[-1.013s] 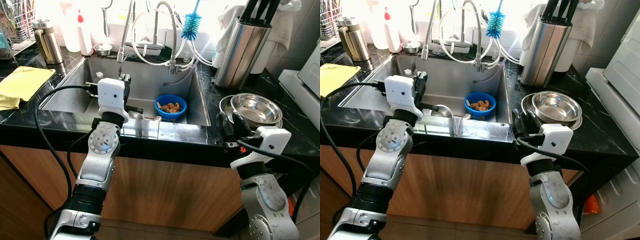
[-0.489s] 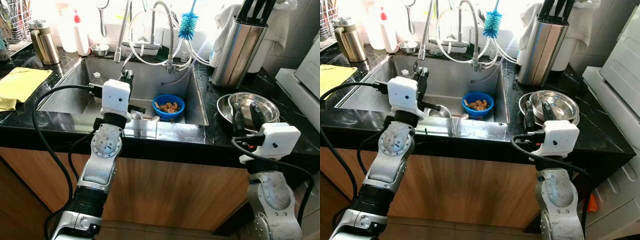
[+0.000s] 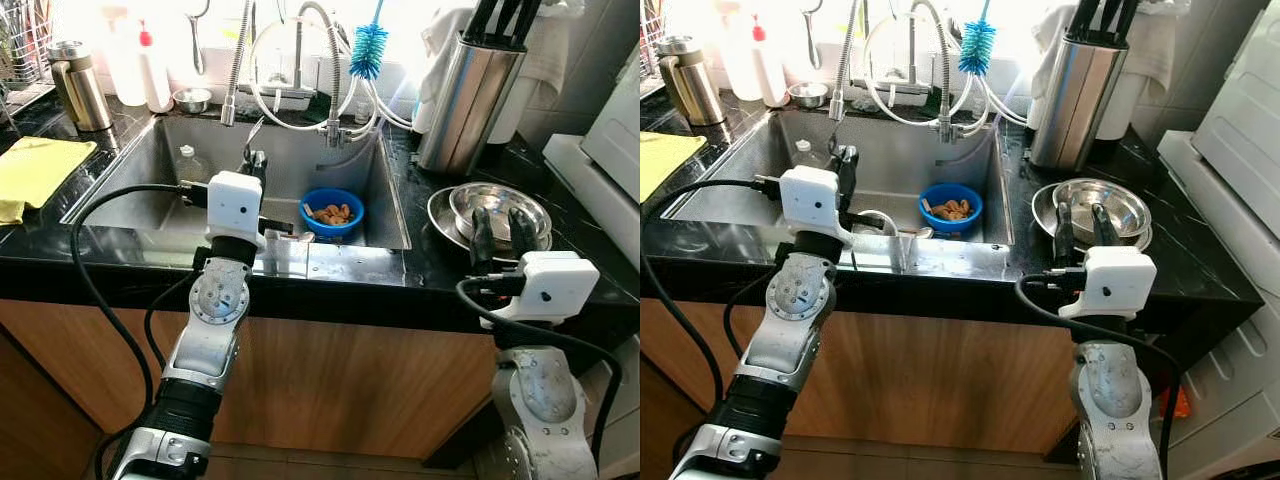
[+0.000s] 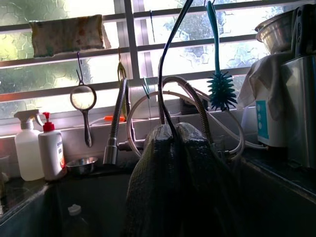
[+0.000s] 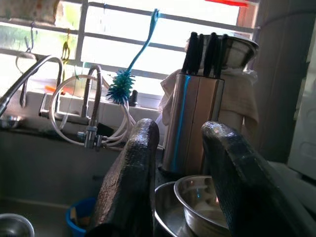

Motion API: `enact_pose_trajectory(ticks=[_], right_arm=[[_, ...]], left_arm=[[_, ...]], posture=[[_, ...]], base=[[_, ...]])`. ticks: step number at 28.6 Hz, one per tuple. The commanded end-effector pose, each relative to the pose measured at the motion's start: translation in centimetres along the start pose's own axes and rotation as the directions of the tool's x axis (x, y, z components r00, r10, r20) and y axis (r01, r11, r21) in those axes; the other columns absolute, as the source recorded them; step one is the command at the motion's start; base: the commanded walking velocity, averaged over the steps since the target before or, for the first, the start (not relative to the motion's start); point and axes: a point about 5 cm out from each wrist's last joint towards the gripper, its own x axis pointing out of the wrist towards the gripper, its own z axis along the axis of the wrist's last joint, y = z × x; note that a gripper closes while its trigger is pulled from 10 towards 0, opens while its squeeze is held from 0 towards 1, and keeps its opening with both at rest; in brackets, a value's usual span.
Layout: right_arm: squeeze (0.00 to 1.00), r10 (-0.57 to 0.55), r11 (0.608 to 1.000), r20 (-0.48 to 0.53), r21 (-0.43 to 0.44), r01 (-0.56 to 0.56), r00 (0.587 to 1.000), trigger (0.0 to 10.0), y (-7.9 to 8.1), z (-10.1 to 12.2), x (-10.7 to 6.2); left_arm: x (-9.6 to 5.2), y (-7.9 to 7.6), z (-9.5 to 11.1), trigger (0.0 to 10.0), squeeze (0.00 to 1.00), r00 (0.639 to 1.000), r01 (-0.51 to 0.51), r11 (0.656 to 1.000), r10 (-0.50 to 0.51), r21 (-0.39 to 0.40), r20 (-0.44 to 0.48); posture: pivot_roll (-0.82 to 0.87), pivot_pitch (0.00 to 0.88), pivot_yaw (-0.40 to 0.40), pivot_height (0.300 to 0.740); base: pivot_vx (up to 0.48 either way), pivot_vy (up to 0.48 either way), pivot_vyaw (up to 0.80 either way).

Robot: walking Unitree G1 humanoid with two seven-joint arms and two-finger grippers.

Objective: Kitchen organization

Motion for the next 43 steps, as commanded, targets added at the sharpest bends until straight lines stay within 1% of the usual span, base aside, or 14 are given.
enact_pose_trajectory(ticks=[1, 8, 11, 15, 21, 40, 43], right_arm=[[0.0, 0.006, 1.0, -0.009, -0.014, -0.006, 1.0, 10.0, 0.09, -0.25, 0.01], [0.0, 0.011, 1.0, -0.022, 0.002, -0.011, 1.0, 10.0, 0.18, -0.42, -0.02], [0.0, 0.009, 1.0, -0.017, 0.026, -0.008, 1.0, 10.0, 0.07, -0.4, 0.06], [0.0, 0.014, 0.999, -0.016, 0.03, -0.014, 1.0, 10.0, 0.18, -0.38, 0.06], [0.0, 0.018, 0.999, -0.017, 0.031, -0.018, 1.0, 10.0, 0.25, -0.4, 0.07], [0.0, 0.019, 0.999, -0.017, 0.032, -0.019, 1.0, 10.0, 0.23, -0.41, 0.07], [0.0, 0.018, 0.999, -0.03, 0.035, -0.017, 0.999, 10.0, 0.3, -0.66, 0.05]], left_arm=[[0.23, 0.21, 0.07, 10.0, 0.0, 1.0, -0.019, 1.0, 0.019, 0.001, 0.005], [0.25, 0.23, 0.0, 10.0, 0.0, 1.0, -0.019, 1.0, 0.019, 0.003, 0.001], [0.35, 0.14, -0.02, 10.0, 0.0, 1.0, -0.016, 1.0, 0.016, 0.004, 0.0], [0.47, 0.18, 0.13, 10.0, 0.0, 1.0, -0.018, 1.0, 0.018, 0.0, 0.005], [0.78, 0.21, 0.53, 10.0, 0.0, 1.0, -0.018, 1.0, 0.019, -0.013, 0.021], [0.79, 0.19, 0.53, 10.0, 0.0, 1.0, -0.018, 1.0, 0.019, -0.014, 0.021], [0.83, -0.35, 0.54, 10.0, 0.0, 1.0, 0.019, 0.999, -0.018, -0.029, 0.015]], posture=[[0.08, 0.02, -0.08, 0.74], [0.08, 0.02, -0.08, 0.74], [0.08, 0.019, -0.081, 0.74], [0.08, 0.017, -0.082, 0.74], [0.08, 0.017, -0.082, 0.74], [0.08, 0.017, -0.082, 0.74], [0.08, 0.018, -0.079, 0.74]], base=[[0.274, 0.0, 0.8], [0.28, 0.0, 0.8], [0.3, 0.0, 0.0], [0.302, 0.0, 0.0], [0.303, 0.0, 0.0], [0.304, 0.0, 0.0], [0.311, 0.0, 0.0]])
